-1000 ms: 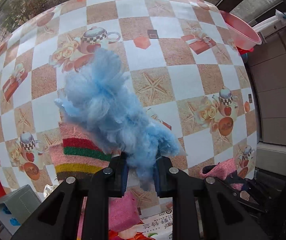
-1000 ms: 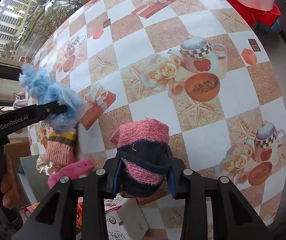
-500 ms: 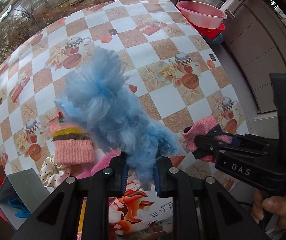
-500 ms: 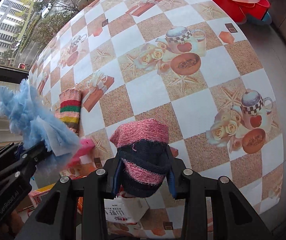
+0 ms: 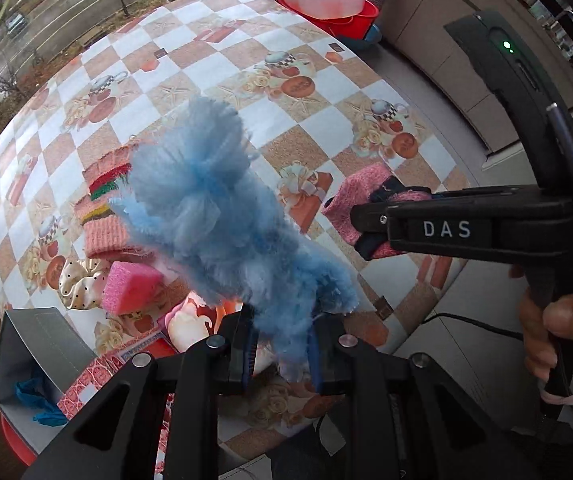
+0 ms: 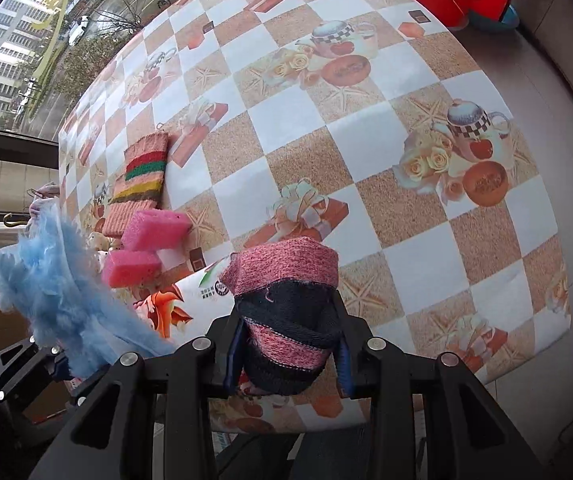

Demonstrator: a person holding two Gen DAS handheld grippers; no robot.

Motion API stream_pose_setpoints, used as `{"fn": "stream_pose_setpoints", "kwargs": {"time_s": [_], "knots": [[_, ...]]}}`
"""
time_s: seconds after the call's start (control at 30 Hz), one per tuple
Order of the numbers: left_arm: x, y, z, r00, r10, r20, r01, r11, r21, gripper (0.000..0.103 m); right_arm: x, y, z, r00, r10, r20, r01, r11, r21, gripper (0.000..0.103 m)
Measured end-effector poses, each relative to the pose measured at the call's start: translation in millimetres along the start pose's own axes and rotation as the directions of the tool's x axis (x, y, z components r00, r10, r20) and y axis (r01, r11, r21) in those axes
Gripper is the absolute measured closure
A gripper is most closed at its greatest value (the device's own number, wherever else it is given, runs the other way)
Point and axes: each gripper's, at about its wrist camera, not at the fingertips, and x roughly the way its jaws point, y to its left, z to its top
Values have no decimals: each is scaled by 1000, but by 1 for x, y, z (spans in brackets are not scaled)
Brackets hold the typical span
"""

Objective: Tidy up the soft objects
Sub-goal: 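Carry the blue duster and pink-black sock over the white box with both tools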

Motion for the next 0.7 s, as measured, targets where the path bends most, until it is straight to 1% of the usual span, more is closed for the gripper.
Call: {"fn": "stream_pose_setpoints", "kwargs": {"time_s": [0.13, 0.27, 0.37, 0.53, 0.7], "knots": [[-8, -9, -26, 1000, -31, -6, 31, 998, 58, 80, -3, 10, -26, 1000, -23, -3, 23, 1000, -6, 65], [-20, -12, -52, 1000, -29, 10, 27, 994, 105, 80, -2, 21, -52, 999, -40, -17, 39, 999, -24, 65], [-29, -11, -71, 999, -38, 19, 35, 992, 125, 80, -2, 32, -72, 999, -48, -25, 46, 998, -43, 65], [-43, -8, -101, 999, -35, 40, 28, 987, 156, 80, -1, 52, -100, 998, -56, -38, 53, 996, -72, 65], [-56, 1, -130, 998, -28, 62, 18, 988, 153, 80, -1, 78, -123, 998, -55, -43, 49, 992, -119, 65]]}}
